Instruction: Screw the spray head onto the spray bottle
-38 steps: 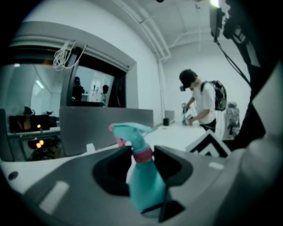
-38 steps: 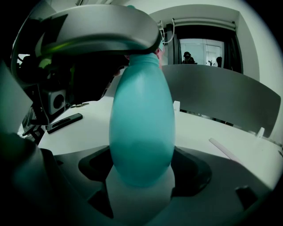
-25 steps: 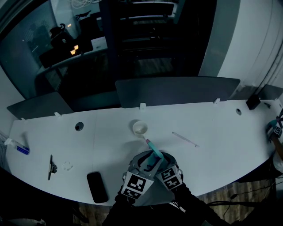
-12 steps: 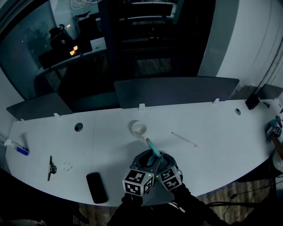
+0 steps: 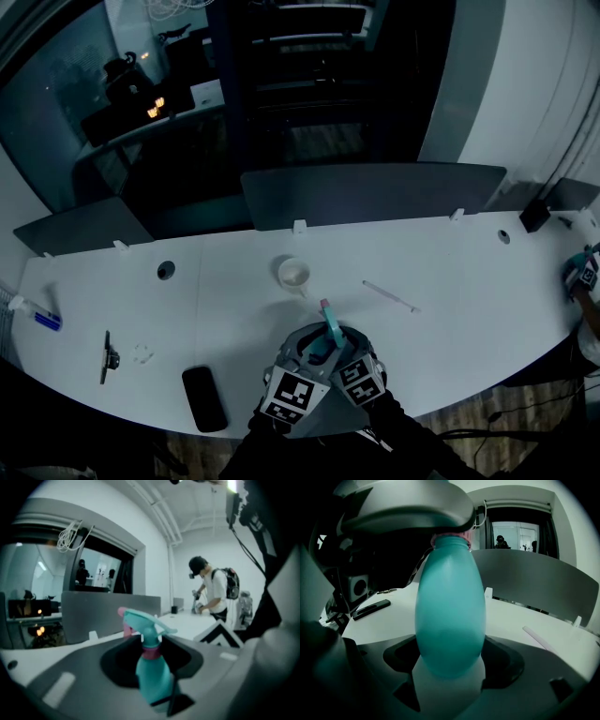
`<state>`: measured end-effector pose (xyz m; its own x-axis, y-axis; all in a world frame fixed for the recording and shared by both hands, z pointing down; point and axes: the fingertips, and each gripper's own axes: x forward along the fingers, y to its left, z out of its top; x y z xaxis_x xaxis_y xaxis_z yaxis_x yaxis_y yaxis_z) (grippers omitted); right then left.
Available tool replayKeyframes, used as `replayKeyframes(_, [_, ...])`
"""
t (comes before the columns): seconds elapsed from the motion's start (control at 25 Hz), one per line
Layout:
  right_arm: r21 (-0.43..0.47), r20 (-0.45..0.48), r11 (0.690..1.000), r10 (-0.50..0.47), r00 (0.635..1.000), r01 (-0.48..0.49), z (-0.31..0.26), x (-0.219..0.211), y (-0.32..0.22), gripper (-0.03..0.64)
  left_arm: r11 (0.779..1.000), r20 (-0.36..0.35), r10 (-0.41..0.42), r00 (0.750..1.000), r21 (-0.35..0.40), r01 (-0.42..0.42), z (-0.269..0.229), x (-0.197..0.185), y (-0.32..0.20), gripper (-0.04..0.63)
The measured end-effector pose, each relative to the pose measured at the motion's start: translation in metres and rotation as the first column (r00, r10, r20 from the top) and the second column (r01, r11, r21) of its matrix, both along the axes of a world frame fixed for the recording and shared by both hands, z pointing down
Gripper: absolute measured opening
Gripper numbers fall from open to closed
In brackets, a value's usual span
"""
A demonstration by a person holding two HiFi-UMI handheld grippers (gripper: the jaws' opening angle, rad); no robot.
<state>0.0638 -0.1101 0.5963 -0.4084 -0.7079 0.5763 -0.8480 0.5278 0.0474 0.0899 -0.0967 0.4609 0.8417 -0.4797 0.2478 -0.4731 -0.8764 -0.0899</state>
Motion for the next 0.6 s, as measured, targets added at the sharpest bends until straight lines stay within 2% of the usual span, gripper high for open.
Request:
replayKeyframes(0.12, [-0.003, 0.004, 1.000, -0.017, 1.000, 0.017, 0.000, 0.000, 0.002, 0.410, 0.996, 0.049, 0.055, 0.997, 0.065, -0.058, 0.005, 0.001, 0.004, 0.135])
replayKeyframes(0.32, [-0.008, 0.006, 0.996, -0.090, 0.996, 0.090, 0.000, -0.005, 0.008, 0.410, 0.988, -0.028, 0.152, 0.988, 0.041, -0.151, 0.001, -0.003, 0.008, 0.133])
replayKeyframes(0.4, [-0.009, 0.009, 0.989, -0.145, 0.989, 0.145, 0.000, -0.007, 0.013, 0.410, 0.978, -0.036, 0.205, 0.978, 0.034, -0.204, 0.001, -0.004, 0.013, 0.133])
replayKeyframes(0.52, [-0.015, 0.010, 0.958, -0.285, 0.959, 0.285, 0.001, -0.013, 0.027, 0.410, 0.956, -0.031, 0.293, 0.956, 0.035, -0.292, 0.002, -0.007, 0.026, 0.133])
replayKeyframes(0.6, [-0.027, 0.014, 0.910, -0.414, 0.910, 0.414, 0.002, -0.018, 0.041, 0.408, 0.938, -0.043, 0.345, 0.938, 0.026, -0.344, 0.003, -0.010, 0.038, 0.134])
